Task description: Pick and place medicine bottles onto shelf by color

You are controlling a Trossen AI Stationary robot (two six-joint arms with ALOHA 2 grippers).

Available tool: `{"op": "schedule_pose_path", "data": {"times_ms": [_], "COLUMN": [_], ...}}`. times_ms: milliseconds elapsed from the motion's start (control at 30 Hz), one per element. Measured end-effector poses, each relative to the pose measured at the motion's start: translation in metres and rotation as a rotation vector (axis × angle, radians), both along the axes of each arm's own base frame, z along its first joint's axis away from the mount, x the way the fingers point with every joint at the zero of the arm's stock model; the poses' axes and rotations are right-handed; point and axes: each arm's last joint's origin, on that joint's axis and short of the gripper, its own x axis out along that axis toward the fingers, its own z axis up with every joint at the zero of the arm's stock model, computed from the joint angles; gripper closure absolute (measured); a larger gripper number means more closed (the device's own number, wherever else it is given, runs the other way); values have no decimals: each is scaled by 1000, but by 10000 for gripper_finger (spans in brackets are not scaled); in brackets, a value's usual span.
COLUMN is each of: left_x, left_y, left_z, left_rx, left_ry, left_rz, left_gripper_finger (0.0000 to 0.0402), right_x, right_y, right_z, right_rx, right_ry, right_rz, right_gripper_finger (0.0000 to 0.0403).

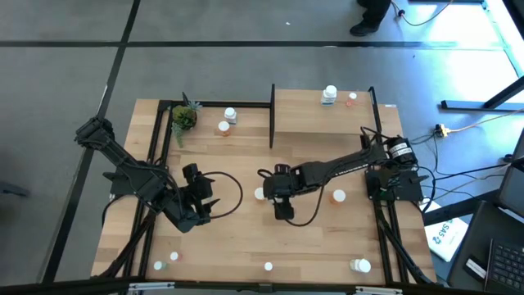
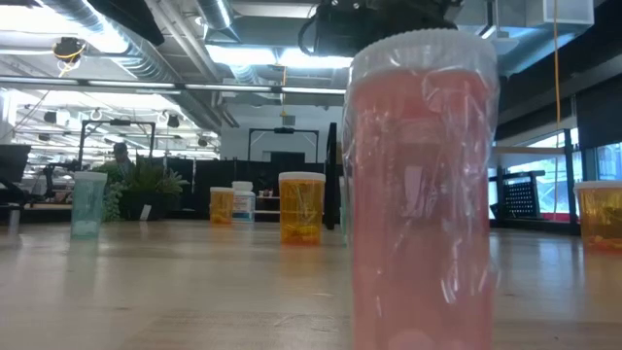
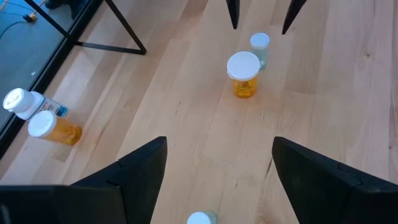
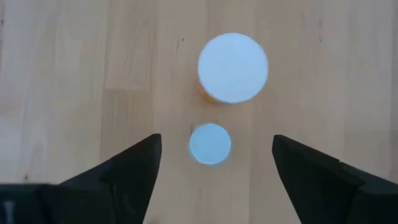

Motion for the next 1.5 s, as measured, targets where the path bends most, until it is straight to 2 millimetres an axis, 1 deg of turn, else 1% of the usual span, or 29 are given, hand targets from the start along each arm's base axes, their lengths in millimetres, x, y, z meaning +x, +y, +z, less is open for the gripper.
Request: {"op": "schedule_pose_path", "data": {"times_ms": [67, 300, 433, 733, 833, 1333, 1500], "left_x": [0, 0, 0, 0, 0, 0, 0], "left_y": [0, 0, 0, 0, 0, 0, 0], "left_z": [0, 0, 0, 0, 0, 0, 0], "left_rx": [0, -1, -2, -2, -2, -2, -2], "left_ry": [0, -1, -2, -2, -2, -2, -2], "left_rz": [0, 0, 0, 0, 0, 0, 0], "left_gripper_finger": [116, 116, 116, 116, 116, 116, 116], "right_x": [1, 6, 8, 9, 10, 11, 10], "right_y": [1, 2, 2, 1, 1, 2, 2], "right_z": [-3, -24, -31, -32, -34, -33, -33], "right_rx": [-1, -13, -17, -30, -30, -19, -5], "right_ry": [9, 65, 80, 76, 78, 63, 67], "right_rz": [2, 28, 33, 26, 26, 20, -14], "right_gripper_finger": [95, 95, 96, 99, 115, 227, 260]}}
